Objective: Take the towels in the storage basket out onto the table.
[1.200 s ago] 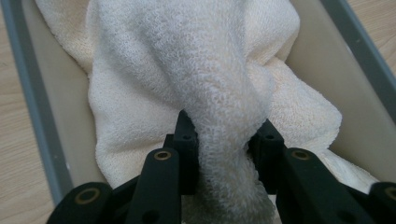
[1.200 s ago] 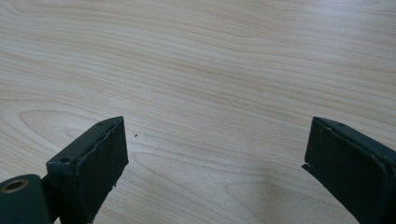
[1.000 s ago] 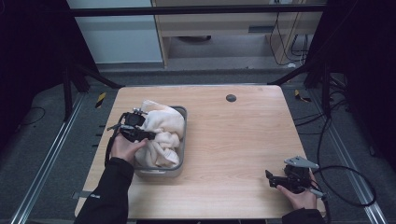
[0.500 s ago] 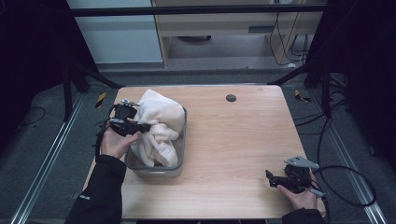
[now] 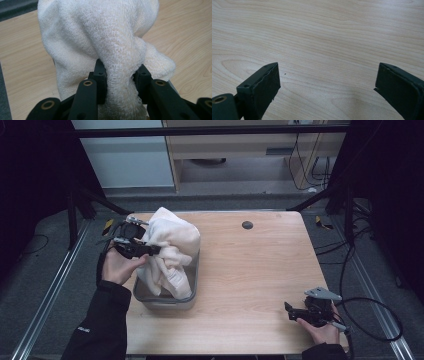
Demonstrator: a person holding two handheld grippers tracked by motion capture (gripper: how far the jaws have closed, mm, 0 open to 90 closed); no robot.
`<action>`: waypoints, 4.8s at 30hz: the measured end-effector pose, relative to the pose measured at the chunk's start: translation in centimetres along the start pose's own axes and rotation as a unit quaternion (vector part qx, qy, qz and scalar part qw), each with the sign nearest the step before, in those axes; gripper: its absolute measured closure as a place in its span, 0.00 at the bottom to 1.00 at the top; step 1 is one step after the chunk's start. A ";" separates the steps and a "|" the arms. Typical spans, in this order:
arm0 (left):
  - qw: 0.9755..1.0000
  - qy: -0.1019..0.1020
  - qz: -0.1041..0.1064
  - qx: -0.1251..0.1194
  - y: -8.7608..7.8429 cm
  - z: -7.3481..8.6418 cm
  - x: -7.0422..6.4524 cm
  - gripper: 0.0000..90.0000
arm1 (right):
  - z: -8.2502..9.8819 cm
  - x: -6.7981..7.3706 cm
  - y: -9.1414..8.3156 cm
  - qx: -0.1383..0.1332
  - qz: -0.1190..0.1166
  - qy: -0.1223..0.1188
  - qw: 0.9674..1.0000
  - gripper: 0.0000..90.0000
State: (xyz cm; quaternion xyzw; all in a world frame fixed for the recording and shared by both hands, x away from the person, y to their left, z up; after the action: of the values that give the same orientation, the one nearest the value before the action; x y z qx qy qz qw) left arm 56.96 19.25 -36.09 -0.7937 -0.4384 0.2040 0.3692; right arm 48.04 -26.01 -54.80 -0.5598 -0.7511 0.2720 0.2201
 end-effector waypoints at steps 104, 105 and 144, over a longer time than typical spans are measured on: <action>0.980 0.167 0.106 0.016 5.5 -6.7 -19.0 0.77 | -0.2 -2.0 -1.2 -0.028 0.030 0.003 0.999 0.12; 0.980 0.169 0.107 0.019 5.8 -6.6 -19.0 0.77 | -0.2 -2.1 -1.2 -0.029 0.030 0.002 0.999 0.12; 0.979 0.144 0.130 0.064 15.8 -1.4 -20.8 0.66 | 0.2 -2.2 -0.8 -0.021 0.032 -0.002 0.999 0.12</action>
State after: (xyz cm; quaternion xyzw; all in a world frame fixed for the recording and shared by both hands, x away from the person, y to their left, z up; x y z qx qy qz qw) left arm 55.42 -4.38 -47.29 -0.8398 -0.2596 0.1617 0.4487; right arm 47.93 -28.32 -54.48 -0.5874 -0.7387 0.2644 0.1983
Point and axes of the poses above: each handheld gripper's, and its own axes: y roughly forward along the jaws, z roughly out of its underside, x roughly to its left, the point moved 9 cm from there along y, roughly forward along the jaws, and after that the axes turned 2 degrees about y, right-handed, at the moved point
